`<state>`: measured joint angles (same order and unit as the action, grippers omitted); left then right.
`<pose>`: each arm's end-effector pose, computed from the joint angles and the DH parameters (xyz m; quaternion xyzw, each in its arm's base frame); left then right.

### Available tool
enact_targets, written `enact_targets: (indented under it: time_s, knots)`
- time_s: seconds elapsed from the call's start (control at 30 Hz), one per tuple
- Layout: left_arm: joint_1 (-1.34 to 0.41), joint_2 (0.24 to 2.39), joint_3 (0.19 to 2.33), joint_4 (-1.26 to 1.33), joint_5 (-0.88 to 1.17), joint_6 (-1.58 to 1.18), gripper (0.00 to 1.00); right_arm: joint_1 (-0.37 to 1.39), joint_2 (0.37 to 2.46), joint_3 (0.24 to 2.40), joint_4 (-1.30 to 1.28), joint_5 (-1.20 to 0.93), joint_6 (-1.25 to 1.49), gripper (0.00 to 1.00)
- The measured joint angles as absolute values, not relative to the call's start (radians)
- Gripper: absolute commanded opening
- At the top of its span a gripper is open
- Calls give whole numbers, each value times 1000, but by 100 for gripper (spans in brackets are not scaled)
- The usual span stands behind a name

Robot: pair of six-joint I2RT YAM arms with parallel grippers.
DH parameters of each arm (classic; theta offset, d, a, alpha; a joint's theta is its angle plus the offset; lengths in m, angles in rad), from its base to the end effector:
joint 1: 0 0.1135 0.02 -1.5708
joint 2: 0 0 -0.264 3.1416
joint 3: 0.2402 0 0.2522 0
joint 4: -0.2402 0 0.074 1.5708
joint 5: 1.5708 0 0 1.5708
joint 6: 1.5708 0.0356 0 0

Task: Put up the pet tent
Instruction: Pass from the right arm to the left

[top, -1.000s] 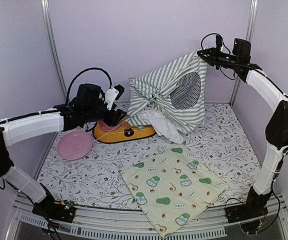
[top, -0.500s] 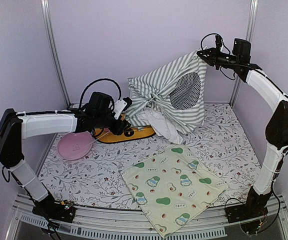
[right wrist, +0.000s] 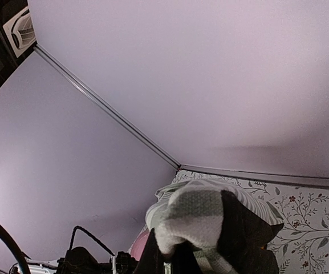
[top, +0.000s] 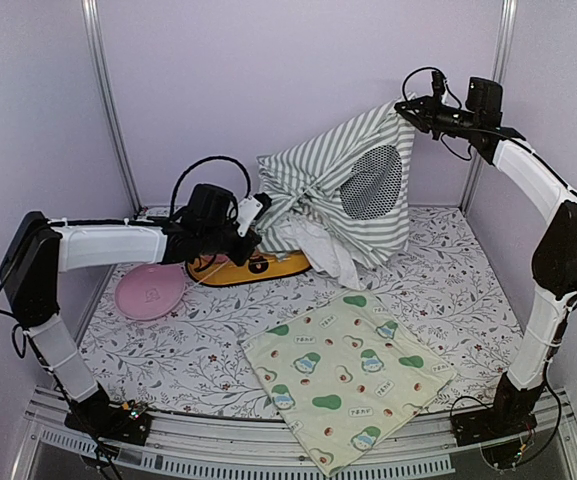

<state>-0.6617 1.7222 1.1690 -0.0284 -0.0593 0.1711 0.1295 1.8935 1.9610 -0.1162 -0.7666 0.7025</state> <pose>0.3100 -0.2388 0.2366 0.3430 0.8103 -0.0899 0.4666 0.4367 0.0818 0.4354 -0.0576 0.7171 0.5062 0.4757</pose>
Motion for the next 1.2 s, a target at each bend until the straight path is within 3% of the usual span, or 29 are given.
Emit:
enact_targets:
  time_s: [0.37, 0.57, 0.83, 1.2]
  knots:
    - [-729, 1679, 1169, -59, -112, 164, 0, 121, 1893, 1972, -112, -760, 695, 0]
    - [-747, 1635, 1163, -61, -118, 94, 0, 112, 1893, 1974, -101, -751, 695, 9]
    - [-757, 1628, 1129, 104, -73, -54, 0, 117, 1888, 1976, -106, -756, 673, 37]
    - [-759, 1628, 1116, 278, -15, -149, 0, 125, 1789, 1926, -171, -709, 600, 66]
